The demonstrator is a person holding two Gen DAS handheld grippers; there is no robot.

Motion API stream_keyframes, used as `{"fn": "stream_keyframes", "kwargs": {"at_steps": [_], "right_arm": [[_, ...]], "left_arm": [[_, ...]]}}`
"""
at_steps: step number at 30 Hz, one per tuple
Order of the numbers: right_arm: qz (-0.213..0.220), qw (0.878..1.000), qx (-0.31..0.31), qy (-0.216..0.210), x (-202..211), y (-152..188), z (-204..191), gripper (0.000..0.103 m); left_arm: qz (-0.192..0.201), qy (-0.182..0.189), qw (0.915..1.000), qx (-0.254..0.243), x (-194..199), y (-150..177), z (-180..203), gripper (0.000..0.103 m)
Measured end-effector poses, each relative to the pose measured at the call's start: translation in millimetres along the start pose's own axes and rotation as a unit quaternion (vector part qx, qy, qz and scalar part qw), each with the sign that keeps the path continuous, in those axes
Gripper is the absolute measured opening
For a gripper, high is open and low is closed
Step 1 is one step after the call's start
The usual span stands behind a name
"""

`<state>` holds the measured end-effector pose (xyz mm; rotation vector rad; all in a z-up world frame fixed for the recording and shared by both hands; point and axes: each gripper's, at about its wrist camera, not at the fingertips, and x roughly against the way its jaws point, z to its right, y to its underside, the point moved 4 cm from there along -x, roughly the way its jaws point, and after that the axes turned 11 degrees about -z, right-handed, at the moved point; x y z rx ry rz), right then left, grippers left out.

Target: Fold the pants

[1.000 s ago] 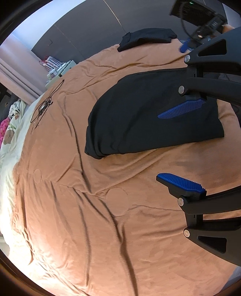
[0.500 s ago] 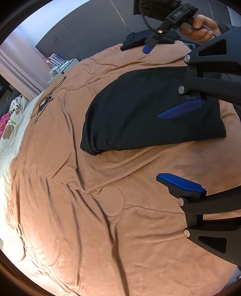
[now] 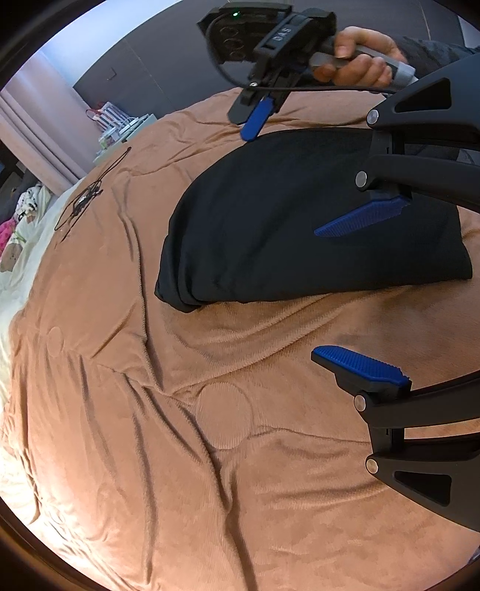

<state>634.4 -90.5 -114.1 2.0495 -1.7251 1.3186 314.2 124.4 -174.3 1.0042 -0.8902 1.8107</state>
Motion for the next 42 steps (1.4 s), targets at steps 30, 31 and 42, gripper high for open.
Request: {"fn": "stream_keyframes", "kwargs": {"at_steps": [30,31,42], "right_arm": [[-0.082,0.997,-0.012,-0.008,-6.8,-32.7,5.7,0.025],[-0.085,0.996,-0.012,-0.006,-8.6,-34.1,6.4,0.025],[-0.099,0.995,-0.022,0.012,-28.4,-37.7,16.6,0.003]], "left_arm": [[-0.005,0.005,0.9998,0.018,-4.7,-0.3,-12.8,0.064],[-0.006,0.005,0.9998,0.02,-5.1,-1.1,-13.3,0.064],[-0.017,0.004,0.9994,0.031,-19.7,-5.0,-14.1,0.064]]}}
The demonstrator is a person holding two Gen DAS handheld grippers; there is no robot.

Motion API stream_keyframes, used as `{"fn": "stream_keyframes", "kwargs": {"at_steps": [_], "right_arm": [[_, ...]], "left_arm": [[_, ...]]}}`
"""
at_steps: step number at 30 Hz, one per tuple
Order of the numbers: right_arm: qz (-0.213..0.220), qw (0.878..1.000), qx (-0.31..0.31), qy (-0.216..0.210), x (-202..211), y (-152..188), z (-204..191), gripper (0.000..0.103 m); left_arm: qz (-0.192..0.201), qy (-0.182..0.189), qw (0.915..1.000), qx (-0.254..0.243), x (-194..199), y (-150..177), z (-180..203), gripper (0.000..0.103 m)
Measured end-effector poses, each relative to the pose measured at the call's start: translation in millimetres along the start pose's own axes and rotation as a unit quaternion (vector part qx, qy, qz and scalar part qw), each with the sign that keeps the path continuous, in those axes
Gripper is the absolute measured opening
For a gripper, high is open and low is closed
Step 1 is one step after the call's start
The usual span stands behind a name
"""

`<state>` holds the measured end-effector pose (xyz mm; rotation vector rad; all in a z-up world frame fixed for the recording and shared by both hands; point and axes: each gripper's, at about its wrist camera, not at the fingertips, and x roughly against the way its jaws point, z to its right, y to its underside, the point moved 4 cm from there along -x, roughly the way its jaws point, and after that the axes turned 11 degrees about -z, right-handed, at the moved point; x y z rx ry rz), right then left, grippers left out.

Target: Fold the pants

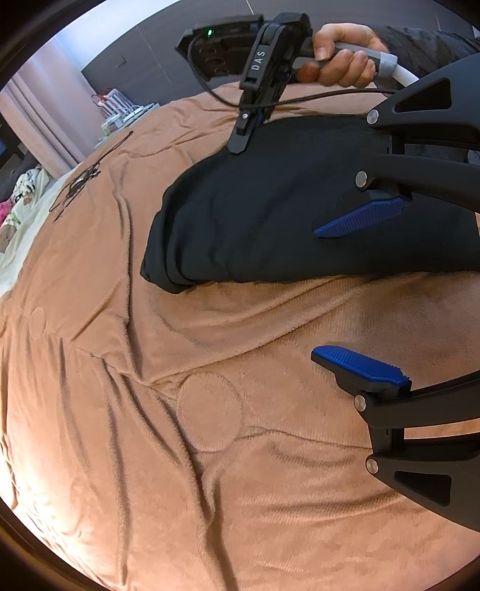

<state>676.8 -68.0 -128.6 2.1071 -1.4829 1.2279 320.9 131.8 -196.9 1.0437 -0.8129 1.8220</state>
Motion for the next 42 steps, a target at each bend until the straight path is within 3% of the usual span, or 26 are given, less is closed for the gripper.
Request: {"fn": "stream_keyframes", "kwargs": {"at_steps": [11,18,22,24,26,29,42], "right_arm": [[0.083,0.995,-0.022,0.058,44.0,50.7,-2.4,0.001],[0.077,0.993,-0.036,0.077,23.9,70.6,7.8,0.002],[0.084,0.994,-0.026,0.061,35.2,82.1,-1.6,0.004],[0.086,0.994,-0.022,0.061,41.4,88.1,-2.6,0.011],[0.083,0.995,-0.022,0.057,44.8,97.7,-3.2,0.036],[0.091,0.995,-0.016,0.048,58.3,116.2,1.4,0.05],[0.045,0.998,-0.031,0.025,42.8,162.7,16.6,0.052]], "left_arm": [[-0.013,0.018,0.9996,-0.017,-5.1,10.6,16.4,0.063],[-0.028,0.025,0.9991,-0.02,-11.1,27.9,19.3,0.052],[-0.034,0.025,0.9987,-0.028,-9.1,37.2,22.6,0.05],[-0.037,0.027,0.9985,-0.03,-8.4,40.5,24.0,0.05],[-0.038,0.028,0.9984,-0.032,-7.2,44.8,26.0,0.05],[-0.041,0.027,0.9982,-0.033,-7.1,50.7,26.9,0.05],[-0.056,0.027,0.9969,-0.047,-12.8,76.4,34.8,0.047]]}}
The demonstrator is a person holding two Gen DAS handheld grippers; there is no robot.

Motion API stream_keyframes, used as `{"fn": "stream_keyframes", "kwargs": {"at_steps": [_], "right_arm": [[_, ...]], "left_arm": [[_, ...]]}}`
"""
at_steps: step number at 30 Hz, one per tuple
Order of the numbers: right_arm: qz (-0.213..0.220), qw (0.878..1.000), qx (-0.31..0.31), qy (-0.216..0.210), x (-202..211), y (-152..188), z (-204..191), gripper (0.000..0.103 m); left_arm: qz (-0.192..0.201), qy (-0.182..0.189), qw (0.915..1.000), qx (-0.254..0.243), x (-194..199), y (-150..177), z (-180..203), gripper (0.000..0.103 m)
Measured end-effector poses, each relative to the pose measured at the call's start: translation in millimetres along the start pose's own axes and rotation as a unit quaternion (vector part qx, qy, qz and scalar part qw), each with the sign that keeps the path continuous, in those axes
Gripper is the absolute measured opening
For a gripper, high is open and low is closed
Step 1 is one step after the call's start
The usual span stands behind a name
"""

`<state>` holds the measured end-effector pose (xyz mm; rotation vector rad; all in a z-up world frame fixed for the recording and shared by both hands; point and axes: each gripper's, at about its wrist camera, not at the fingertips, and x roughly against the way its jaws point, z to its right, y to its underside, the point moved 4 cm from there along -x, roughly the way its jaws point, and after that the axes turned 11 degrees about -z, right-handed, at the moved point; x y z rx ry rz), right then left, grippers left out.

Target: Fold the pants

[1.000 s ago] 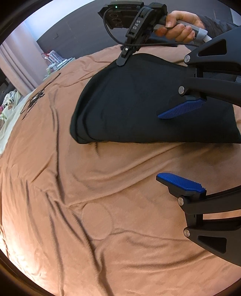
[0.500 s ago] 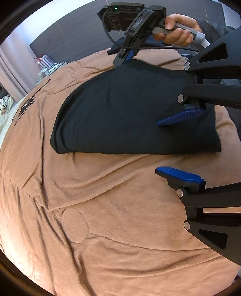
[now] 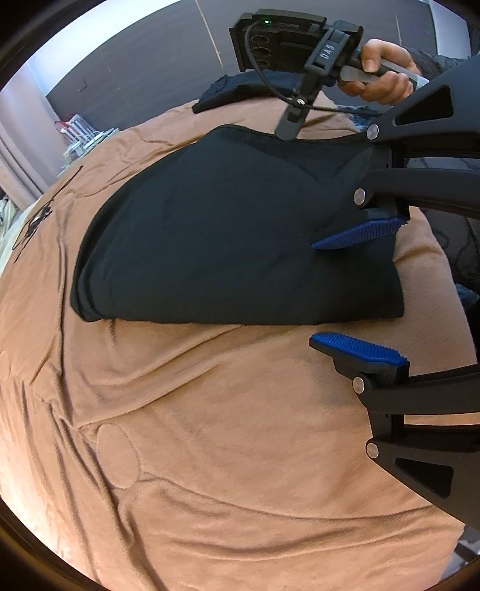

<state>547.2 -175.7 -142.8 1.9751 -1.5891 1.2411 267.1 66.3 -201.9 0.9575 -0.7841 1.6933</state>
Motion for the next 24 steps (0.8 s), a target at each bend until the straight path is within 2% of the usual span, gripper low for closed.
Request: {"fn": "stream_keyframes", "kwargs": {"at_steps": [1,2,3,4,5,7,13,15,18,19,21,23,24], "right_arm": [[-0.008,1.0,0.002,0.003,-2.7,3.9,0.5,0.052],[-0.013,1.0,0.005,0.004,-5.7,3.4,-1.4,0.047],[-0.016,1.0,0.008,0.005,-7.0,5.1,-1.8,0.039],[-0.021,1.0,0.009,0.009,-8.7,8.4,-0.7,0.022],[-0.024,1.0,0.009,0.012,-10.2,9.5,-0.9,0.012],[-0.023,1.0,0.008,0.018,-9.2,14.1,2.9,0.005],[-0.017,1.0,0.001,0.005,0.5,29.1,5.4,0.002],[-0.023,1.0,0.005,0.016,-2.0,40.1,5.3,0.002],[-0.028,0.999,0.015,0.03,-5.3,34.8,-0.9,0.004],[-0.023,0.999,0.015,0.025,-2.0,32.6,-1.7,0.005],[-0.002,1.0,0.023,0.018,8.7,27.0,-0.9,0.015],[0.023,0.999,0.021,0.009,19.8,17.7,0.8,0.059],[0.034,0.999,0.019,0.005,24.3,12.2,2.6,0.067]], "left_arm": [[-0.002,0.002,1.0,-0.003,-0.8,1.2,1.1,0.044],[-0.003,0.001,1.0,-0.003,-1.5,2.8,1.1,0.044],[-0.002,-0.001,1.0,-0.001,-1.7,3.9,0.8,0.043],[-0.001,-0.001,1.0,-0.001,-1.4,5.5,1.1,0.041],[0.0,-0.002,1.0,-0.002,-1.0,6.5,1.5,0.04],[0.003,-0.005,1.0,-0.006,0.5,9.2,2.7,0.038],[-0.002,-0.012,0.9998,-0.016,3.2,17.2,5.5,0.033],[-0.008,-0.015,0.9997,-0.02,3.1,20.3,5.6,0.032],[-0.013,-0.022,0.9993,-0.027,6.0,22.4,8.0,0.032],[-0.009,-0.026,0.9991,-0.031,10.4,21.4,9.0,0.032],[0.002,-0.03,0.9989,-0.037,18.7,17.7,10.4,0.035],[0.013,-0.028,0.9987,-0.041,27.0,10.3,10.7,0.049],[0.02,-0.029,0.9986,-0.04,30.5,5.3,10.4,0.051]]}}
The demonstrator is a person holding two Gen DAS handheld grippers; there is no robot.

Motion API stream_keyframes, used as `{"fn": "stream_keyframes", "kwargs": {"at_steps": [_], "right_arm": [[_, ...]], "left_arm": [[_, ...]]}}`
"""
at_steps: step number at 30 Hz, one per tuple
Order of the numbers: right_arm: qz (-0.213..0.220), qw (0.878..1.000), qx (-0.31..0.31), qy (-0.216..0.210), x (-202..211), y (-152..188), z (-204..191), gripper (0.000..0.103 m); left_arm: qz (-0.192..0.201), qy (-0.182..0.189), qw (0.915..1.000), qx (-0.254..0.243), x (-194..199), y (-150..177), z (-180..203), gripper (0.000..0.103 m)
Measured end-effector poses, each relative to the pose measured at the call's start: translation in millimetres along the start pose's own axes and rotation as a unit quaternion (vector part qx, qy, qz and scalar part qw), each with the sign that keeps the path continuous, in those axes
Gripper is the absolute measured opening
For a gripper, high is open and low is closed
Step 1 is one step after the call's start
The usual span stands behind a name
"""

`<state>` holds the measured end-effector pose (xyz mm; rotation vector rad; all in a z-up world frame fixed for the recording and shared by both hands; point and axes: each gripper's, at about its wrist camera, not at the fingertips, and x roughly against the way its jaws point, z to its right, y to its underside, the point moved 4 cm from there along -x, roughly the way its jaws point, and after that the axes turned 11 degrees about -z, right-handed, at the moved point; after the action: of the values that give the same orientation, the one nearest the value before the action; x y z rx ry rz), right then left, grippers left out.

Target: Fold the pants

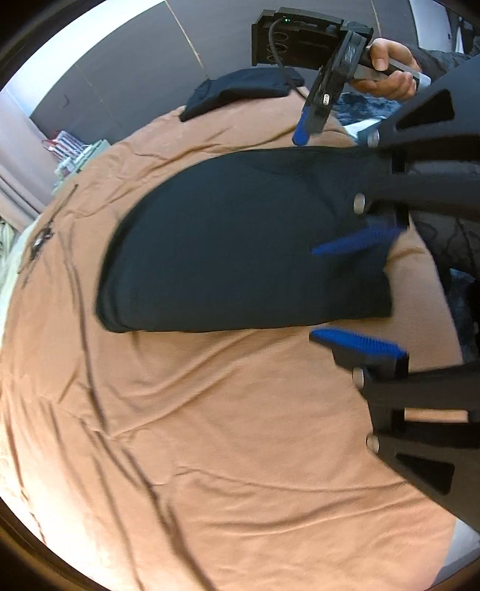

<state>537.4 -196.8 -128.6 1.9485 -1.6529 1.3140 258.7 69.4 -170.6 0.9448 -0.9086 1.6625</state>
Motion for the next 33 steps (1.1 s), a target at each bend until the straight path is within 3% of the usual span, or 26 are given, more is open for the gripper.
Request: {"fn": "stream_keyframes", "kwargs": {"at_steps": [1,9,20,23,26,33], "right_arm": [[0.011,1.0,-0.003,-0.004,3.5,-6.1,2.4,0.073],[0.036,0.995,-0.057,-0.069,-4.5,-59.6,34.0,0.073],[-0.008,0.991,-0.075,-0.109,-60.0,-99.3,47.4,0.073],[-0.019,0.991,-0.07,-0.114,-60.0,-103.5,51.4,0.072],[-0.031,0.989,-0.07,-0.13,-65.6,-107.8,53.7,0.063],[-0.043,0.986,-0.068,-0.144,-74.2,-120.4,64.9,0.062]], "left_arm": [[0.005,-0.002,1.0,0.002,1.9,-4.8,-1.2,0.053],[0.013,0.008,0.9997,0.019,-1.2,-37.7,-8.2,0.053],[0.011,0.021,0.9993,0.029,-18.9,-77.0,-12.2,0.053],[0.01,0.032,0.9989,0.032,-23.0,-83.6,-16.3,0.052],[0.007,0.039,0.9989,0.025,-28.9,-90.1,-18.4,0.052],[0.01,0.065,0.9971,0.038,-38.9,-105.8,-27.8,0.052]]}}
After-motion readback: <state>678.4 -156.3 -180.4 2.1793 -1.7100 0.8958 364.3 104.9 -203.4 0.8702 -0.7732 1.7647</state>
